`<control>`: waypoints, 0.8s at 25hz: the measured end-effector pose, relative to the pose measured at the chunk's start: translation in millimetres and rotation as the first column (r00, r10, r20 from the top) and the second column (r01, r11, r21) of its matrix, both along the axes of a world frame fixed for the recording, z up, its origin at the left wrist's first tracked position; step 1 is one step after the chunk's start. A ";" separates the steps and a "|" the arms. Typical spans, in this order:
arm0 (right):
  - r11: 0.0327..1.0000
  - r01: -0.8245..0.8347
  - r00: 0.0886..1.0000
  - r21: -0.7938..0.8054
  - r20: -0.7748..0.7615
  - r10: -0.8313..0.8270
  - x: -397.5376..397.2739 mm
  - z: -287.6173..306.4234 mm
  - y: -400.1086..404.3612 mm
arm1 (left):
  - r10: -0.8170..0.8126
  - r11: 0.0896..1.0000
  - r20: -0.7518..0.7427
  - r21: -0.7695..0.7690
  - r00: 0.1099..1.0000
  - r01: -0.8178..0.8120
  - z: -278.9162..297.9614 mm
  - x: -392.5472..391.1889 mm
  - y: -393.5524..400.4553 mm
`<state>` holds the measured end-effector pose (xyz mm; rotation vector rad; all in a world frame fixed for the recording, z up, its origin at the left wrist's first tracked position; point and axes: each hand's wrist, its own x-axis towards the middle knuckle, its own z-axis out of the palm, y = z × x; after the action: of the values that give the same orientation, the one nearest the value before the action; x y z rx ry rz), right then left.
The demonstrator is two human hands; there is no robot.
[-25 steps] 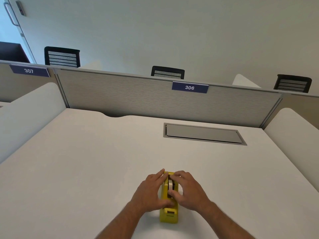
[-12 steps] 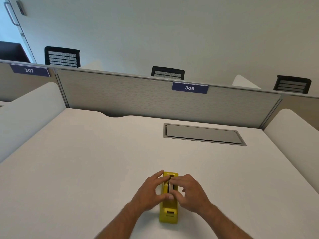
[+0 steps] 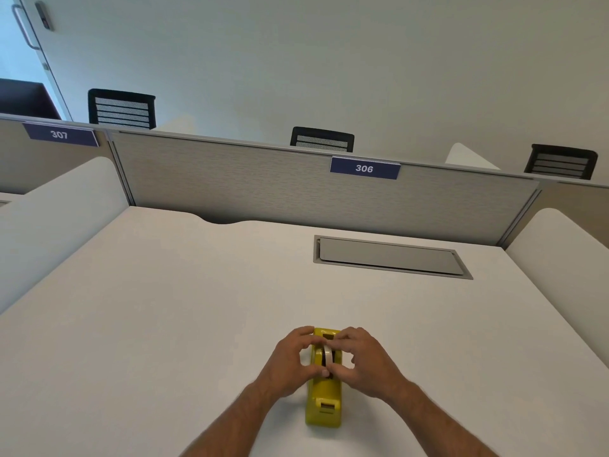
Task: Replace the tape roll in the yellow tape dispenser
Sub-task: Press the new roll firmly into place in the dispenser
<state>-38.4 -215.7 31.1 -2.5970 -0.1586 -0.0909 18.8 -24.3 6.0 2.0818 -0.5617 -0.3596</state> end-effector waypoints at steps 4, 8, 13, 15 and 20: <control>0.999 0.026 0.999 0.037 0.018 -0.027 2.6 -0.4 -1.0 | 0.005 1.000 -0.013 0.014 1.000 -0.005 0.5 -1.8 -3.2; 0.995 0.054 0.998 0.089 0.033 -0.057 5.8 3.0 -0.4 | 0.014 1.000 -0.025 0.016 1.000 -0.014 1.3 -1.9 -5.1; 0.986 0.080 0.996 0.145 0.014 -0.083 7.1 6.1 -0.5 | 0.022 1.000 -0.037 0.014 0.999 -0.022 3.2 -1.5 -7.3; 0.982 0.095 0.995 0.165 0.006 -0.097 7.5 7.0 -0.1 | 0.026 1.000 -0.042 -0.002 0.999 -0.026 3.3 -1.8 -7.2; 0.989 0.069 0.998 0.127 -0.017 -0.068 5.6 8.7 0.3 | 0.035 0.998 -0.037 -0.055 0.999 -0.037 0.5 -2.1 -5.9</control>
<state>-32.8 -215.4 39.9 -2.4748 -0.0568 -0.1059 16.7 -30.1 6.6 2.0252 -0.5064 -0.3554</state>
